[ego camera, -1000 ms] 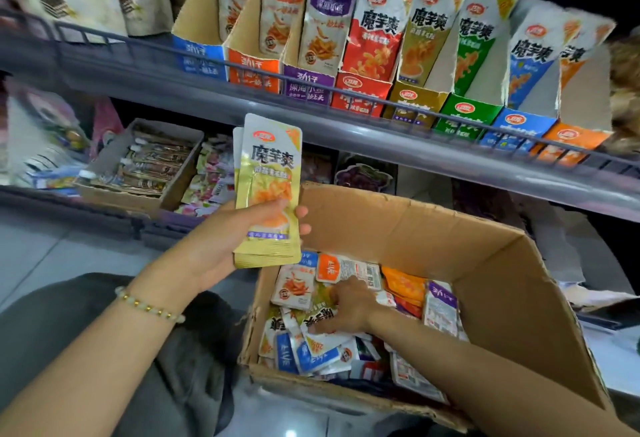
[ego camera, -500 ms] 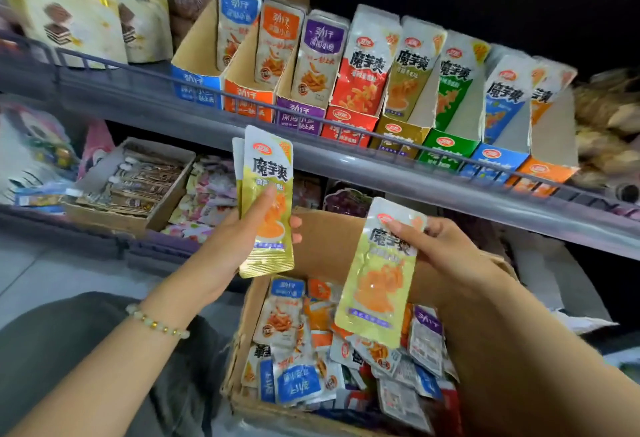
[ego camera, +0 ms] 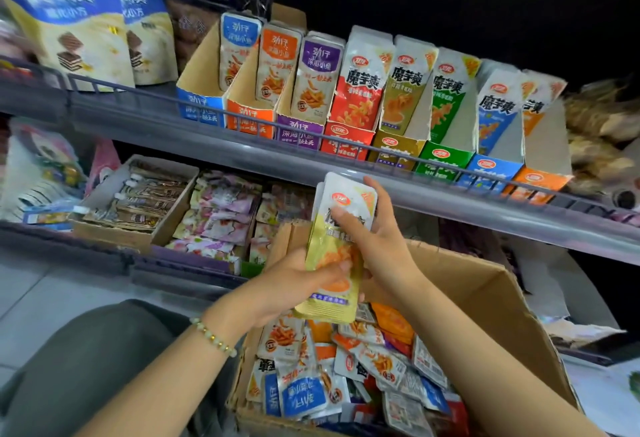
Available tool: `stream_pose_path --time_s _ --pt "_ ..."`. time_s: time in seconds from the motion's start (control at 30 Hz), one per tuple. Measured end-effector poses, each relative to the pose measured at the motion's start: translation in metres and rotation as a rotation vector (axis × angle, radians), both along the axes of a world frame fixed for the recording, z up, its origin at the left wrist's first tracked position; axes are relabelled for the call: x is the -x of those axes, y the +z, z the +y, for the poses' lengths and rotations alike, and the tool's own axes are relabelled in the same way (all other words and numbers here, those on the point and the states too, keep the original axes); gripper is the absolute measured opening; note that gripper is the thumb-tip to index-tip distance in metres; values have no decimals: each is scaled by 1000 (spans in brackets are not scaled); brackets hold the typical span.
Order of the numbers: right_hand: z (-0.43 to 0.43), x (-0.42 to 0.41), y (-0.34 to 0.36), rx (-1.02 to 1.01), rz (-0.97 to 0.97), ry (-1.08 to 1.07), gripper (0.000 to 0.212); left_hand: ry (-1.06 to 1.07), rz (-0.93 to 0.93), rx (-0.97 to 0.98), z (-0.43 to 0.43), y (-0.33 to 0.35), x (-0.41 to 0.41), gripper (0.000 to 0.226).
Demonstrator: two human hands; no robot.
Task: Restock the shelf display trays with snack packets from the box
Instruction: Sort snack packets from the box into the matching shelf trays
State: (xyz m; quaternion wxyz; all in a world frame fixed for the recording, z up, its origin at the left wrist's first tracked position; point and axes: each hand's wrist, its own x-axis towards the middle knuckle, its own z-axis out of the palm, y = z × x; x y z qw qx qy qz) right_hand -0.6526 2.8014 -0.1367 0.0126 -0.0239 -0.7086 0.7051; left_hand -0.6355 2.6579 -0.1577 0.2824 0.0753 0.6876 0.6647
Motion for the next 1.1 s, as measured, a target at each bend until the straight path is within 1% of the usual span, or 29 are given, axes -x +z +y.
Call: stream_pose_path --time_s 0.07,0.13,0.2,0.23,0.3,0.37,0.47,0.57,0.63,0.7,0.77,0.87,0.97,1.1 --pt "-2 -1 -1 16 47 24 63 -6 9 4 1 -2 1 15" --pt "-1 0 1 -11 128 -24 68 25 21 -27 2 -1 1 16" --pt "3 4 4 -33 196 -84 70 56 38 -44 3 0 2 37" --pt "6 5 6 -57 223 -106 67 46 55 -28 3 2 2 45" --pt "10 8 10 -133 259 -116 55 4 139 34 3 3 2 43" --pt "15 8 14 -205 262 -75 48 -22 221 93 3 3 2 47" --pt "27 7 20 -328 218 77 46 -78 288 150 4 4 4 57" --pt "43 8 37 -377 183 189 51 -94 292 148 3 9 7 55" --pt "55 10 55 -394 173 219 58 -148 326 169 2 15 13 60" --pt "66 12 75 -498 165 240 63 -221 378 225 3 24 20 65" --pt "74 14 95 -576 101 281 56 -277 435 297 7 38 30 65" --pt "84 18 117 -559 63 289 41 -311 518 363 15 62 47 64" --pt "93 25 135 -559 130 205 41 -292 611 425 25 83 67 65" --pt "106 38 157 -528 211 63 35 -169 770 433 36 110 91 47"
